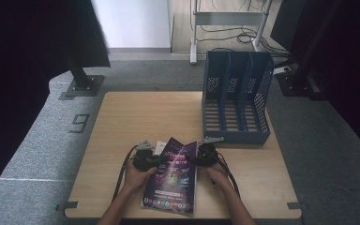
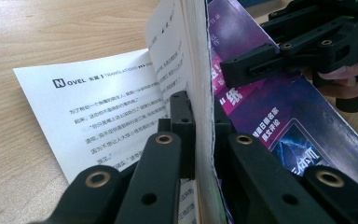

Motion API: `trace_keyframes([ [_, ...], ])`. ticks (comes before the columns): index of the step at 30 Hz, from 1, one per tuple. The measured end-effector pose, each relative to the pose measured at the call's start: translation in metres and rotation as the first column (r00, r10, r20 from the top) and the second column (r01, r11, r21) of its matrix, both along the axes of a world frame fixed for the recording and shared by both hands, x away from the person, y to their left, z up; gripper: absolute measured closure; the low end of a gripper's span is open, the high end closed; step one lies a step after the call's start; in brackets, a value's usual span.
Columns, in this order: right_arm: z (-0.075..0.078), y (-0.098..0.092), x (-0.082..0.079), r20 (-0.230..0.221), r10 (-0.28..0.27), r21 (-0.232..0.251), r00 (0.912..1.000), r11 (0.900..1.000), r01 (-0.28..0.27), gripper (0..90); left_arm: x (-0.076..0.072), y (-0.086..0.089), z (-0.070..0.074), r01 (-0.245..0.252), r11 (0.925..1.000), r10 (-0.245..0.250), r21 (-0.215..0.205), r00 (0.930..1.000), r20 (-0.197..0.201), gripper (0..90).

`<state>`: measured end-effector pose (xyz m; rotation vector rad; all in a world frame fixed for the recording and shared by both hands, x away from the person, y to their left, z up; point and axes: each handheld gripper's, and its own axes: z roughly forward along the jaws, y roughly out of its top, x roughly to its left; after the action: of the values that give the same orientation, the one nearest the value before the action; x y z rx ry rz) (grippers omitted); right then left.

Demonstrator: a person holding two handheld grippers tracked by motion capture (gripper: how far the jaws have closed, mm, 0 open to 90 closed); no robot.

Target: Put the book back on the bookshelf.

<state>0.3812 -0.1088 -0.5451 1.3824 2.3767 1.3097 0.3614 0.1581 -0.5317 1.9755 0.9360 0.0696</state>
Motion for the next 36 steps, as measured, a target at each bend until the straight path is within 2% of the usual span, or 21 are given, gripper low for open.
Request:
trace_keyframes([
  [7,0.003,0.000,-0.002,-0.003,-0.007,0.018,1.0000,1.000,0.007,64.9,0.001,0.003,-0.001,-0.006,1.0000,0.006,0.000,1.0000,-0.003,84.3],
  [24,0.012,-0.007,-0.009,0.060,0.000,0.082,0.9982,0.997,-0.005,67.0,0.002,0.012,0.002,-0.013,0.9994,0.013,-0.031,0.9999,-0.002,79.1],
  [29,0.013,-0.007,-0.011,0.072,0.002,0.090,0.9974,0.996,-0.009,67.2,0.003,0.012,0.002,-0.036,0.9993,0.036,-0.002,0.9992,0.014,75.0],
  [36,0.016,-0.007,-0.013,0.099,0.012,0.085,0.9951,0.996,-0.021,67.4,0.007,0.013,-0.002,-0.102,0.9938,0.102,0.044,0.9948,0.002,58.1],
])
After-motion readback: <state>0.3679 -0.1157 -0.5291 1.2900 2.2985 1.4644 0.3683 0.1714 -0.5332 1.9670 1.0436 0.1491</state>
